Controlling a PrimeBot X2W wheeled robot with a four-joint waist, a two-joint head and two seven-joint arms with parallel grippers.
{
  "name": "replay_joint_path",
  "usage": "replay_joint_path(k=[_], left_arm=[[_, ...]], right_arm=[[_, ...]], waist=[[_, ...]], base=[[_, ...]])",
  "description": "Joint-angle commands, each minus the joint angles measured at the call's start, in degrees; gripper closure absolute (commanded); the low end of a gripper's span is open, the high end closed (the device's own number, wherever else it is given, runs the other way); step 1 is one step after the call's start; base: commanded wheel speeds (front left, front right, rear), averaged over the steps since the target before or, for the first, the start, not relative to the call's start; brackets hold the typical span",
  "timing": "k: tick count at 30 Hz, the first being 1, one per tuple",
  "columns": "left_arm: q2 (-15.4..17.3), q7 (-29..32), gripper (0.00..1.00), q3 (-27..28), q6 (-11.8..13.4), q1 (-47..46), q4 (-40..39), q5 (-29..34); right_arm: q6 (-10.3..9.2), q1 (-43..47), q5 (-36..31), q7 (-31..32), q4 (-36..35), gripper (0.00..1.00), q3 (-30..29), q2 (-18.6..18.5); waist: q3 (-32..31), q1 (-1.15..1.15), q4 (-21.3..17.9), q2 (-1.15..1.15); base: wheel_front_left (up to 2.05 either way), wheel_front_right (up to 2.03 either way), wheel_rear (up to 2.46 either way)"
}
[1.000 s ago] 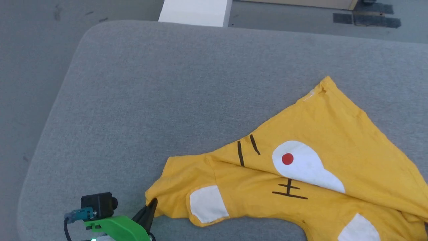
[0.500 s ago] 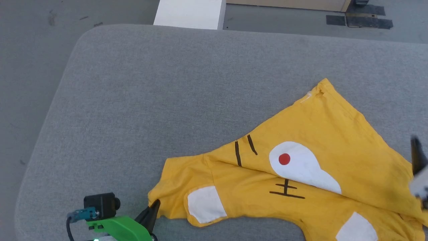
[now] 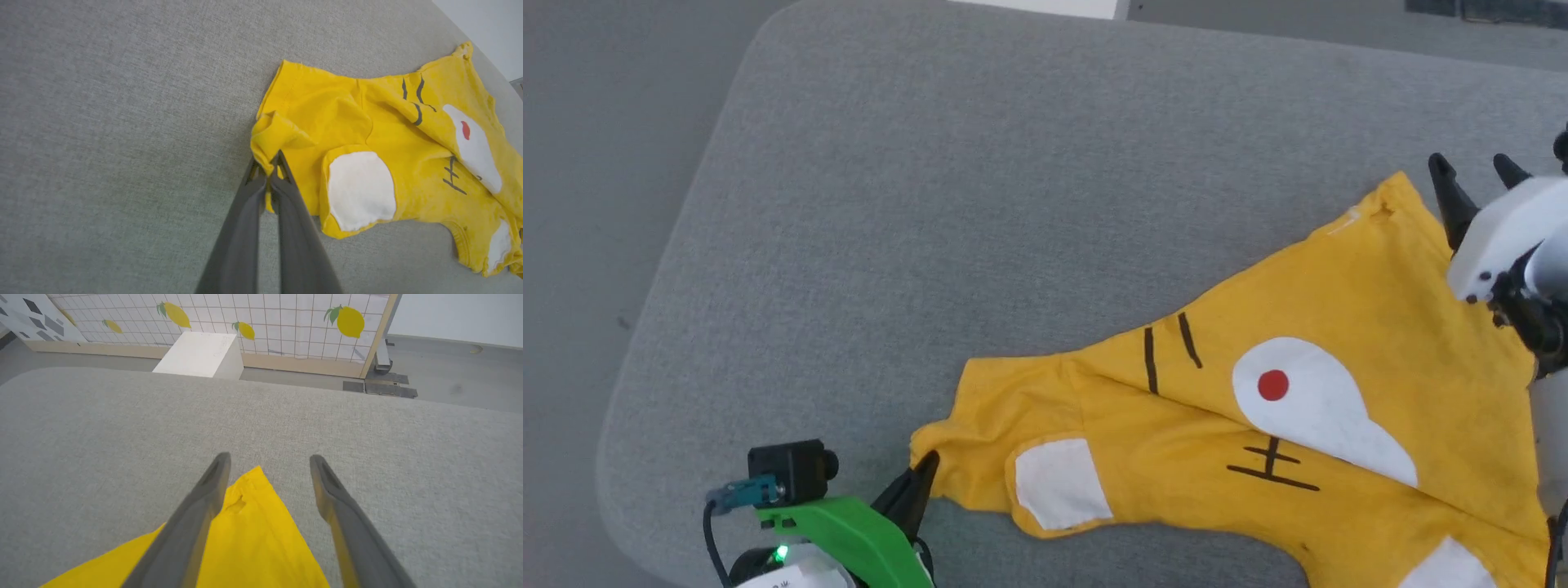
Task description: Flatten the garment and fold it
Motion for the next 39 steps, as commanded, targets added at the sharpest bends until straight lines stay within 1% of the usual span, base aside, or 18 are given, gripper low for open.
replay_joint_path(k=[1, 5, 11, 12, 14, 16, 18, 23, 26, 30, 32, 34, 36, 39], left_arm=[[-0.3, -0.6, 1.0, -0.2, -0.5, -1.4, 0.5, -0.4], [-0.9, -1.3, 1.0, -0.7, -1.2, -2.3, 1.6, -0.5], [-1.6, -2.2, 1.0, -1.4, -1.8, -3.0, 3.1, -0.7], [-1.7, -2.4, 1.0, -1.4, -1.9, -3.0, 3.4, -0.7], [-1.7, -2.6, 1.0, -1.4, -1.8, -3.1, 3.6, -0.7], [-1.7, -2.7, 1.0, -1.4, -1.7, -3.2, 3.7, -0.7], [-1.7, -2.8, 1.0, -1.4, -1.6, -3.2, 3.9, -0.7], [-1.3, -3.3, 1.0, -0.9, -1.4, -3.0, 4.0, -0.5], [-0.8, -4.0, 1.0, -0.2, -1.2, -2.6, 3.6, -0.4], [-0.3, -5.5, 1.0, 0.9, -1.0, -2.2, 2.8, 0.0], [-0.4, -6.8, 1.0, 1.9, -1.0, -2.0, 2.2, -0.2], [-0.3, -8.1, 1.0, 2.9, -1.1, -2.0, 1.8, -0.4], [-0.3, -9.6, 1.0, 4.1, -1.0, -2.6, 1.3, -0.3], [0.6, -10.8, 1.0, 5.4, -1.4, -5.5, 0.4, 0.2]], right_arm=[[-0.09, -2.3, -0.8, 1.9, 2.4, 0.0, 0.3, -0.8], [-0.09, -6.5, -2.9, 8.9, 7.7, 0.0, 1.3, -1.9], [-0.09, -9.4, -6.0, 21.2, 11.7, 0.0, 2.2, -2.4], [-0.09, -9.6, -7.1, 25.0, 11.7, 0.62, 2.8, -2.6], [-0.09, -9.5, -7.8, 27.2, 10.9, 1.0, 3.3, -2.8], [-0.09, -8.9, -7.8, 27.1, 9.4, 1.0, 3.7, -2.8], [-0.09, -7.9, -6.9, 24.6, 7.4, 1.0, 3.2, -2.4], [-0.09, -2.6, -3.7, 12.5, 2.6, 1.0, 1.8, -1.6], [-0.09, 2.4, -1.4, 4.3, -0.7, 1.0, 1.3, -0.8], [-0.09, 9.8, 1.0, -4.2, -5.4, 1.0, 0.1, 0.4], [-0.09, 13.3, 2.1, -6.8, -7.7, 1.0, -0.6, 1.2], [-0.09, 16.7, 2.8, -8.2, -9.9, 1.0, -1.3, 1.8], [-0.09, 19.7, 3.4, -8.2, -12.2, 1.0, -2.3, 2.5], [-0.09, 22.6, 4.0, -6.6, -16.3, 1.0, -3.5, 2.5]], waist=[[3.0, 0.0, 3.2, 0.0], [4.6, 0.0, 5.2, 0.0], [5.7, 0.0, 6.5, 0.0], [5.7, 0.0, 6.5, 0.0], [5.6, 0.0, 6.4, 0.0], [5.3, 0.0, 6.0, 0.0], [4.7, 0.0, 5.4, 0.0], [2.0, 0.0, 3.2, 0.0], [-0.3, 0.0, 1.0, 0.0], [-3.4, 0.0, -2.2, 0.0], [-4.7, 0.0, -4.0, 0.0], [-5.9, 0.0, -5.7, 0.0], [-6.8, 0.0, -7.2, 0.0], [-7.3, 0.0, -9.1, 0.0]], base=[[0.0, 0.0, 0.0], [0.0, 0.0, 0.0], [0.0, 0.0, 0.0], [0.0, 0.0, 0.0], [0.0, 0.0, 0.0], [0.0, 0.0, 0.0], [0.0, 0.0, 0.0], [0.0, 0.0, 0.0], [0.0, 0.0, 0.0], [0.0, 0.0, 0.0], [0.0, 0.0, 0.0], [0.0, 0.0, 0.0], [0.0, 0.0, 0.0], [0.0, 0.0, 0.0]])
